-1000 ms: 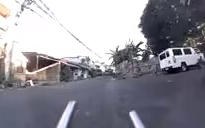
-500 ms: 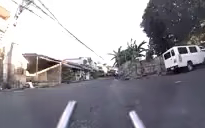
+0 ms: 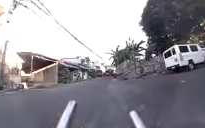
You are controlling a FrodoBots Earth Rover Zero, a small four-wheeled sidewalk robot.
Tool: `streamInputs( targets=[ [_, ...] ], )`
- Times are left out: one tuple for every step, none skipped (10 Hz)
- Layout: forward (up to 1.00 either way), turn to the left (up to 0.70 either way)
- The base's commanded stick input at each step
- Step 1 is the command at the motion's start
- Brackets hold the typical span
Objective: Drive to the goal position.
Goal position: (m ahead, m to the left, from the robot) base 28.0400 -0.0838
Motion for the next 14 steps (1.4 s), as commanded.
streamInputs(
  targets=[
    [0.85, -0.25],
    [0.85, -0.11],
    [0.85, 0.00],
    [0.85, 0.00],
    [0.85, 0.00],
    [0.85, 0.00],
    [0.85, 0.00],
    [0.85, 0.00],
    [0.85, 0.00],
    [0.85, 0.00],
    [0.85, 0.00],
    [0.85, -0.03],
    [0.85, -0.25],
    [0.85, -0.34]
  ],
)
